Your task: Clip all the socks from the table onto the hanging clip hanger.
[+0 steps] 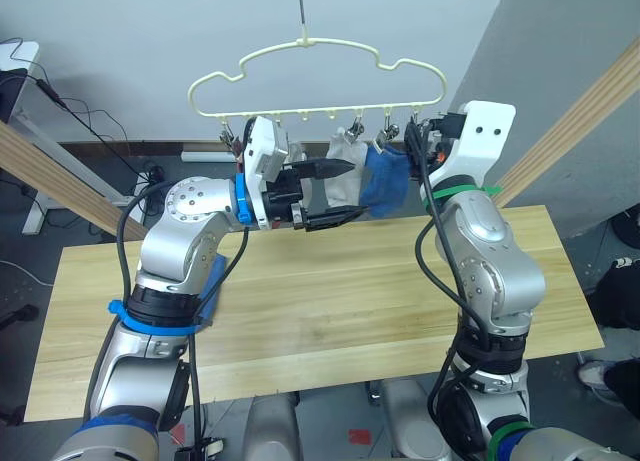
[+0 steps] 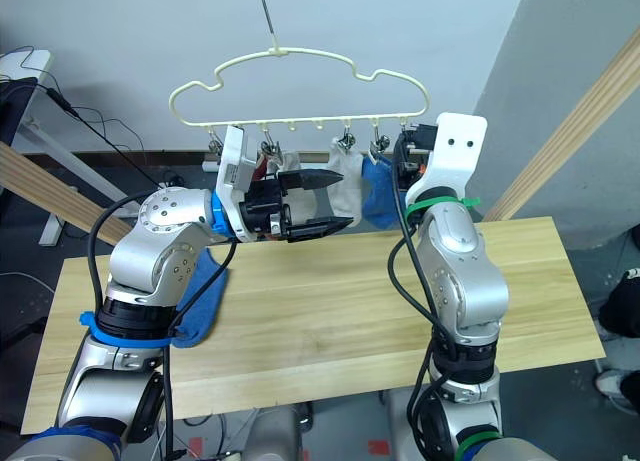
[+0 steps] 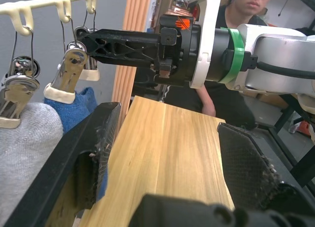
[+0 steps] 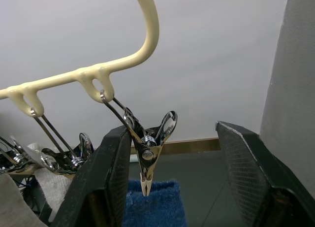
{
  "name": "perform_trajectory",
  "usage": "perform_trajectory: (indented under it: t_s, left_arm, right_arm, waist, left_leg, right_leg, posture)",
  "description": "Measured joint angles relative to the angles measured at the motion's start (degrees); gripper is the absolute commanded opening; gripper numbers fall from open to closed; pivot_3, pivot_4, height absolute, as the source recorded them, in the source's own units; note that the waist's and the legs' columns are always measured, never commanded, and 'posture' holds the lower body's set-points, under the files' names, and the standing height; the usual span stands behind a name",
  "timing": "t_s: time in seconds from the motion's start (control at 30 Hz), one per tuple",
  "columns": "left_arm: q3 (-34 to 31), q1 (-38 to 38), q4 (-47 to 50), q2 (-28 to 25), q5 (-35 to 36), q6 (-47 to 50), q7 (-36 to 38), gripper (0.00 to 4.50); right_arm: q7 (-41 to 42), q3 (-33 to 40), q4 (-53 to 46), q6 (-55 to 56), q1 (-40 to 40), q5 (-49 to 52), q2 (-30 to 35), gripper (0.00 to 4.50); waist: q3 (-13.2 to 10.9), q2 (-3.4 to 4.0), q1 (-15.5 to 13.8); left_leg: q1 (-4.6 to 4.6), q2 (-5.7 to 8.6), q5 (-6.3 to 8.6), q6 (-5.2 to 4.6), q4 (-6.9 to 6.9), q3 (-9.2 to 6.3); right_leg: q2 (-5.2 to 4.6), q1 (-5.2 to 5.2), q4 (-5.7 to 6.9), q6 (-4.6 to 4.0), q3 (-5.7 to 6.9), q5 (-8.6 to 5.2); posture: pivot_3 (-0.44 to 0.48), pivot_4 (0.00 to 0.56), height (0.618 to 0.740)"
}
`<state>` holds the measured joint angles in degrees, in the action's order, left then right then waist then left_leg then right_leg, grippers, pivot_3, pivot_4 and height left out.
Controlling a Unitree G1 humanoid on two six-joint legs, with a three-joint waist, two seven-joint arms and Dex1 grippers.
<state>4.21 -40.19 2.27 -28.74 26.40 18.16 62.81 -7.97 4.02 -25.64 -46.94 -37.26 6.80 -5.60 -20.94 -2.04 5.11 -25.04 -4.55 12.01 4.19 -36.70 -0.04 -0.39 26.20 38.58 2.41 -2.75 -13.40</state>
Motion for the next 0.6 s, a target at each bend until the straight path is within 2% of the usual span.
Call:
perform_trajectory:
  t_s: [0.6]
  left_arm:
    - [0.00, 0.01, -0.58, 0.81, -0.16, -0.93, 0.41, 3.57]
  right_arm:
    - [-2.29, 1.34, 0.84, -1.85, -1.46, 1.93, -1.93, 2.79]
  waist:
    - [0.00, 0.00, -0.01]
  left_leg:
    - [0.00, 0.00, 0.00, 0.00, -0.03, -0.01]
  right_leg:
    - [0.00, 0.00, 0.04, -0.06, 0.01, 0.04]
  posture:
    - [-0.178, 0.330, 0.740]
